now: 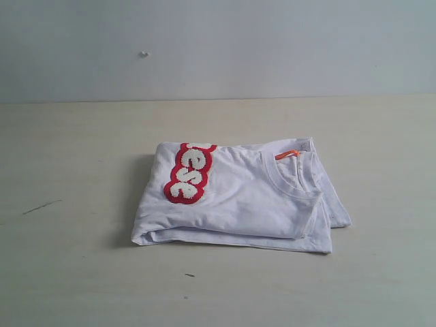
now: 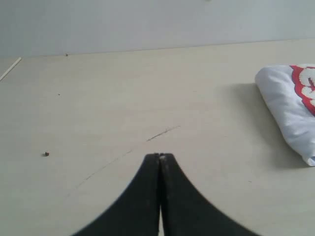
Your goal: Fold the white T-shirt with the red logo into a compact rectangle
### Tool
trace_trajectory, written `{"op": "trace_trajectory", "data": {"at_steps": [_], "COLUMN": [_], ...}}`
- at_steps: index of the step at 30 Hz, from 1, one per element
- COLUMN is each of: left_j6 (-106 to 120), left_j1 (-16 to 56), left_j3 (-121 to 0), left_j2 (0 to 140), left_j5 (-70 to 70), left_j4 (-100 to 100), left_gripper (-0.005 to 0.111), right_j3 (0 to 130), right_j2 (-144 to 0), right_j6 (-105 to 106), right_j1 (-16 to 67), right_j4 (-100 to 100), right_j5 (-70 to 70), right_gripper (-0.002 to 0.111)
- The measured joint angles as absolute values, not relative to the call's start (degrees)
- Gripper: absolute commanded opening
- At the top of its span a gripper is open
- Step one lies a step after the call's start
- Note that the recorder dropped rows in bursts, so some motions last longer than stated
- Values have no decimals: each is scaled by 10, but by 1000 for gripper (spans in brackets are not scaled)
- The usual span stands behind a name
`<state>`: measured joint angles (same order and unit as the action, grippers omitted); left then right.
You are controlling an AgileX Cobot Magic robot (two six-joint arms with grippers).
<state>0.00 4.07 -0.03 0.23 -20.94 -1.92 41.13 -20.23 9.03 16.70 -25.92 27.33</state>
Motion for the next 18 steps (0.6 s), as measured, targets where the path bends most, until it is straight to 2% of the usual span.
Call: {"op": "trace_trajectory", "data": {"at_steps": [18], "left_j6": [0], "left_j1": [41], "left_j3": [0], "left_j2": [2], "left_j5": [-209], "left_j4": [-19], "left_gripper": [0], "right_j3": [411], "right_j2": [-180], "right_j6": [89], "right_j1": [167], "right_j4": [-259], "right_j5": [293], "right_gripper": [0]}}
